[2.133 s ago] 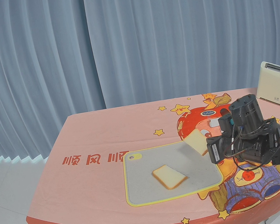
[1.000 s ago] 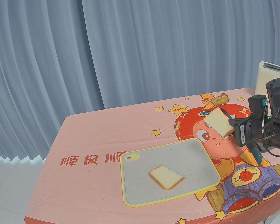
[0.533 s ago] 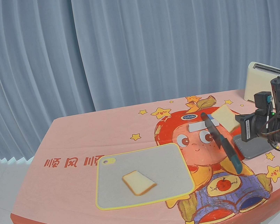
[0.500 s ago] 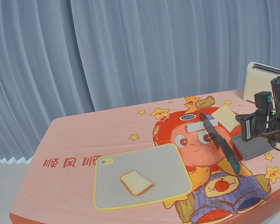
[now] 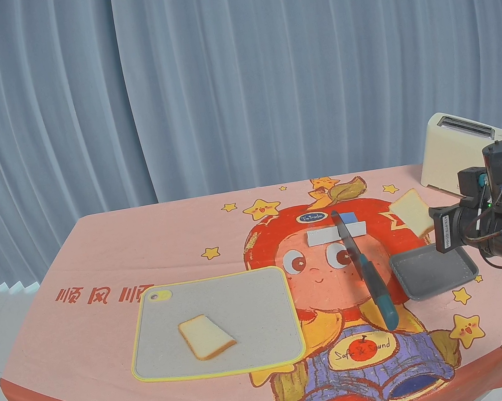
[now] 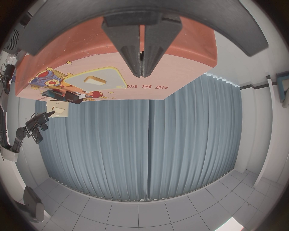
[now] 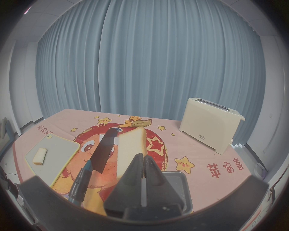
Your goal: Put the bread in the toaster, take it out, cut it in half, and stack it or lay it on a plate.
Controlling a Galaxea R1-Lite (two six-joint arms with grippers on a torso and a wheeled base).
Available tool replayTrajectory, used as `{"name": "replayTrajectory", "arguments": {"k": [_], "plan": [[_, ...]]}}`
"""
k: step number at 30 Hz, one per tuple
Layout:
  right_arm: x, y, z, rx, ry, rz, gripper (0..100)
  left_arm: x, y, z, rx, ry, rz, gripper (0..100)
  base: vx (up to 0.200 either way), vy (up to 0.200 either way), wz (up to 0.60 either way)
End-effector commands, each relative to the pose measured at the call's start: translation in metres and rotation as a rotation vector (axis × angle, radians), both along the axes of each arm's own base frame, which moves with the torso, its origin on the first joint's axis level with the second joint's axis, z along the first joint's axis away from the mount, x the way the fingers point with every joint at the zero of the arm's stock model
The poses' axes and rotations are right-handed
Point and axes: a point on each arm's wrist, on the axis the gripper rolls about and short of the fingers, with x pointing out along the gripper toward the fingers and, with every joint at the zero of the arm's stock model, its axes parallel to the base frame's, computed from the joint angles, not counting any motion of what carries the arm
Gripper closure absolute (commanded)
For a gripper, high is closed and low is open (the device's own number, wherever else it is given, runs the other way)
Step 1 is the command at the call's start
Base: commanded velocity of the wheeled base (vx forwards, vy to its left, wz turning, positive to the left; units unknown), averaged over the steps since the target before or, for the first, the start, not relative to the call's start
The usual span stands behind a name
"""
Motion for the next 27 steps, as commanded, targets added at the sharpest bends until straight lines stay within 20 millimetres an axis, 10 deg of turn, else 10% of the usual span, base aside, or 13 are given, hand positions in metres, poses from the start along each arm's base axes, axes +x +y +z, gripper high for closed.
{"name": "replayTrajectory", "arguments": {"k": [1, 27], "plan": [[0.003, 0.001, -0.005, -0.007, 0.018, -0.003, 100, 0.000, 0.000, -0.005, 0.000, 0.001, 0.001, 100, 0.000, 0.000, 0.00], [-0.006, -0.023, -0.025, 0.063, 0.092, -0.109, 100, 0.000, 0.000, -0.005, -0.003, 0.002, 0.002, 100, -0.046, 0.000, 0.00]]}}
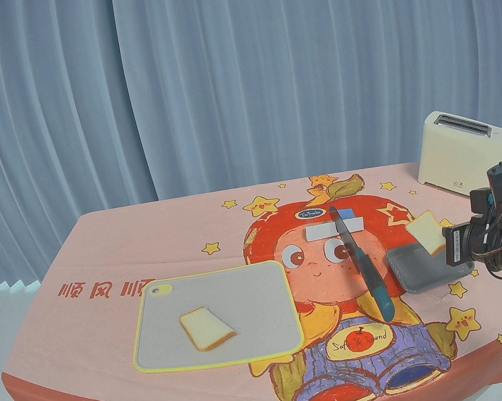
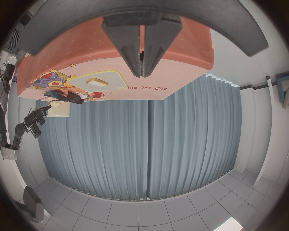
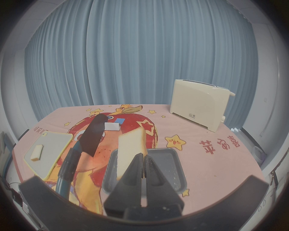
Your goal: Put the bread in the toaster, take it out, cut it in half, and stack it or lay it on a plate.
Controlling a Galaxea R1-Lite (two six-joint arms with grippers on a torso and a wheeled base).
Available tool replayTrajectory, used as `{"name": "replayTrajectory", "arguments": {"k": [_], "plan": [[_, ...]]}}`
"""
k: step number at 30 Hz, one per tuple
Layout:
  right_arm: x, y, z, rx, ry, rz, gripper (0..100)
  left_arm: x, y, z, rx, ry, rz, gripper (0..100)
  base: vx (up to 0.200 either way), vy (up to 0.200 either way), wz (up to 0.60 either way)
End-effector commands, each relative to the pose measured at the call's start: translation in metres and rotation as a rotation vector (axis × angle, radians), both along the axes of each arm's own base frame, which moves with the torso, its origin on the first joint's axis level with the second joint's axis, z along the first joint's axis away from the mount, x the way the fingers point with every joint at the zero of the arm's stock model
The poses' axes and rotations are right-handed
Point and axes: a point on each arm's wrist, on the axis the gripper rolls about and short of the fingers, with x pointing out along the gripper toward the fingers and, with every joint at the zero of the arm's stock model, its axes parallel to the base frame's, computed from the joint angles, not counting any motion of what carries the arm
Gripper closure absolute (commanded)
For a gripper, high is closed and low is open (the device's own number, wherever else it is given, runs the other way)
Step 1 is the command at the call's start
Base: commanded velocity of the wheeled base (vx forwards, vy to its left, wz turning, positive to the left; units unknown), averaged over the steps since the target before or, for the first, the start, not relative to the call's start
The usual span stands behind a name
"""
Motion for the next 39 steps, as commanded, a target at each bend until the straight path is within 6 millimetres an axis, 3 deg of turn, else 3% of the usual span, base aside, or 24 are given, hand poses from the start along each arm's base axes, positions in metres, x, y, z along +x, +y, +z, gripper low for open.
{"name": "replayTrajectory", "arguments": {"k": [1, 17, 25, 39], "plan": [[-0.002, -0.002, -0.003, -0.001, 0.010, -0.007, 100, 0.000, 0.000, -0.005, -0.001, 0.001, 0.000, 100, 0.000, 0.000, 0.00], [0.005, -0.004, -0.009, 0.041, 0.029, -0.053, 100, 0.000, 0.000, -0.005, 0.000, 0.001, -0.002, 100, 0.000, 0.000, 0.00], [0.012, -0.002, -0.029, 0.014, 0.097, -0.063, 100, 0.000, 0.000, -0.005, 0.000, 0.001, -0.002, 100, 0.000, 0.000, 0.00], [0.015, -0.002, -0.031, 0.026, 0.102, -0.078, 100, 0.000, 0.000, -0.005, 0.002, 0.001, -0.002, 100, 0.000, 0.000, 0.00]]}}
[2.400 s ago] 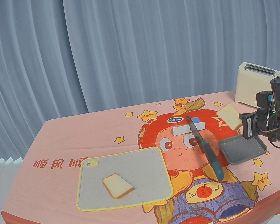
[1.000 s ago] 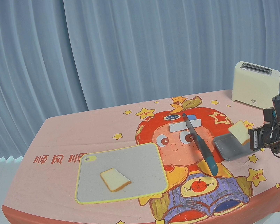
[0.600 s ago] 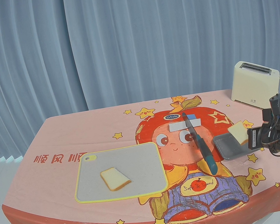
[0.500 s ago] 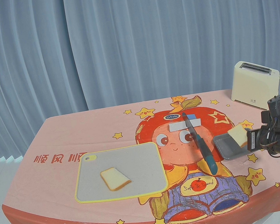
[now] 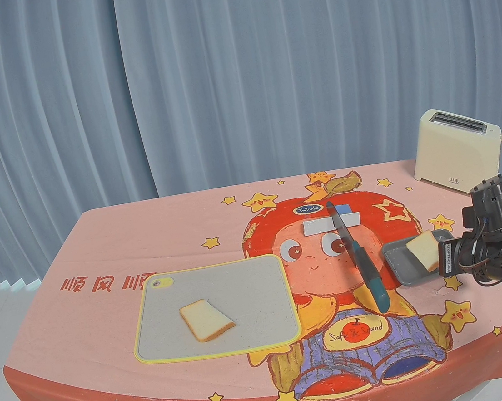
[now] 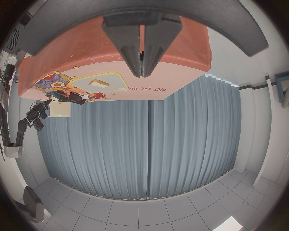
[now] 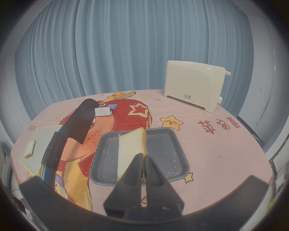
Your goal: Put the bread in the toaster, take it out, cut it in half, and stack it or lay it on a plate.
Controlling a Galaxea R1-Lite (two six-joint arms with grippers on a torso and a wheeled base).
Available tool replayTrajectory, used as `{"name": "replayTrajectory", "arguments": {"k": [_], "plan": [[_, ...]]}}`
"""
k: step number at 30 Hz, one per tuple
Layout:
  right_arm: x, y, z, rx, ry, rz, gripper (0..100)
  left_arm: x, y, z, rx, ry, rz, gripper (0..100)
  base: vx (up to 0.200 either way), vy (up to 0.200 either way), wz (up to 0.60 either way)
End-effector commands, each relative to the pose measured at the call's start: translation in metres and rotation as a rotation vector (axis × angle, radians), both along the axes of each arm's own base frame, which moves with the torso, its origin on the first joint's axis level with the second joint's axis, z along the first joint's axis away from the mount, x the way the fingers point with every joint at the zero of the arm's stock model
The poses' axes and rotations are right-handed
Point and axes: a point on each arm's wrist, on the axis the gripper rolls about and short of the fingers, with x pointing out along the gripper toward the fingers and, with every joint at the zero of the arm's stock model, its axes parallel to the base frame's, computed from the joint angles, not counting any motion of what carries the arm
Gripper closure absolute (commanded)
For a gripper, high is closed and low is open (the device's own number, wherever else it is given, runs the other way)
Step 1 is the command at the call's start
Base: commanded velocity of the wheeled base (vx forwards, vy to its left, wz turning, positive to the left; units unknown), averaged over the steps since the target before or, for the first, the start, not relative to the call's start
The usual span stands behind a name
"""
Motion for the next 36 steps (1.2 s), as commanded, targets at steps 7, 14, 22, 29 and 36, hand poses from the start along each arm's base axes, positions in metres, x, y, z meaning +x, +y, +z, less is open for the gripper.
{"name": "replayTrajectory", "arguments": {"k": [7, 14, 22, 29, 36], "plan": [[0.0040, 0.0012, -0.0057, -0.009, 0.018, -0.006, 100, 0.0001, 0.0000, -0.0053, 0.001, 0.001, 0.000, 100, 0.000, 0.000, 0.00], [0.0054, 0.0002, -0.0069, -0.008, 0.024, -0.009, 100, 0.0001, 0.0000, -0.0053, 0.001, 0.001, 0.000, 100, 0.000, 0.000, 0.00], [0.0064, 0.0010, -0.0056, -0.004, 0.018, -0.006, 100, 0.0001, 0.0000, -0.0053, 0.000, 0.001, 0.000, 100, 0.000, 0.000, 0.00], [0.0061, 0.0008, -0.0059, -0.008, 0.019, -0.010, 0, 0.0001, 0.0000, -0.0053, 0.000, 0.001, 0.000, 100, 0.000, 0.000, 0.00], [0.0053, 0.0022, -0.0051, -0.006, 0.016, -0.002, 0, 0.0001, 0.0000, -0.0053, 0.001, 0.001, 0.000, 100, 0.000, 0.000, 0.00]]}}
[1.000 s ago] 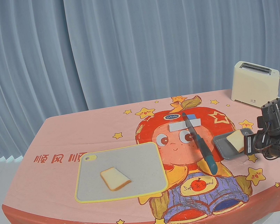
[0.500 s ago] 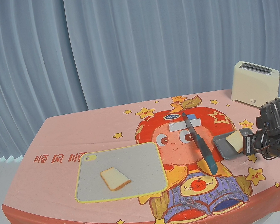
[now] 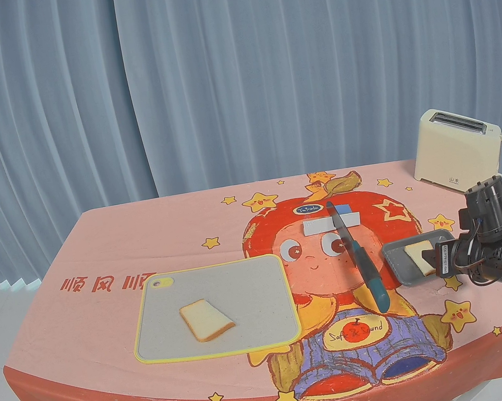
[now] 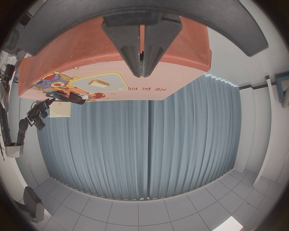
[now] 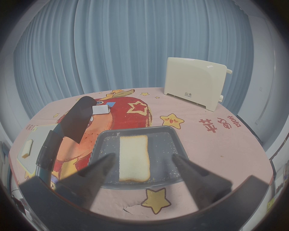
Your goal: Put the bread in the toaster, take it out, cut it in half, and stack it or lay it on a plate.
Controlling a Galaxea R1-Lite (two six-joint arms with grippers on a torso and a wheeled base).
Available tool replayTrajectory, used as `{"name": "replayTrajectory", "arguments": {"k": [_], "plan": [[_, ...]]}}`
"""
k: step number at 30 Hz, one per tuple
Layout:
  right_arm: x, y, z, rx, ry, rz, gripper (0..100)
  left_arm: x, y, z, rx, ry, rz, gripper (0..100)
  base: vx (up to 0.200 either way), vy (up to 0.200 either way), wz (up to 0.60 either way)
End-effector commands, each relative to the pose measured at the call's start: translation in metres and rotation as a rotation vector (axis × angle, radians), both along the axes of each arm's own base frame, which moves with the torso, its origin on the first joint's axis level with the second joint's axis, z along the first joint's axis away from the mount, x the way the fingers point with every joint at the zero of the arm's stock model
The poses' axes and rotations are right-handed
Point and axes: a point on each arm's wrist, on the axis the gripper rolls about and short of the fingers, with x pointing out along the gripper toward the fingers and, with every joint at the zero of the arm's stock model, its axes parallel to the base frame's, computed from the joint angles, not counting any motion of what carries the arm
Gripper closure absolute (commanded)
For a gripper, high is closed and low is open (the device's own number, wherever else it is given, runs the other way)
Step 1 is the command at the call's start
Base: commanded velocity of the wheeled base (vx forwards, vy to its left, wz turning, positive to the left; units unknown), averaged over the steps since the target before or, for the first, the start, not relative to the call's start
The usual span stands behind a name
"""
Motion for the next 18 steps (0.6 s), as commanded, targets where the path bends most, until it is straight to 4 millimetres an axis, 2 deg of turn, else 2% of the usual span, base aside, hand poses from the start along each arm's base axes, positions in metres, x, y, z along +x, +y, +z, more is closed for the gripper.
{"name": "replayTrajectory", "arguments": {"k": [1, 18], "plan": [[-0.0006, 0.0010, 0.0000, 0.000, 0.000, 0.005, 0, 0.0001, 0.0000, -0.0053, 0.000, 0.001, 0.000, 100, 0.000, 0.000, 0.00], [-0.0010, 0.0012, -0.0003, -0.001, 0.001, 0.005, 0, 0.0001, 0.0000, -0.0053, 0.000, 0.001, 0.000, 100, 0.000, 0.000, 0.00]]}}
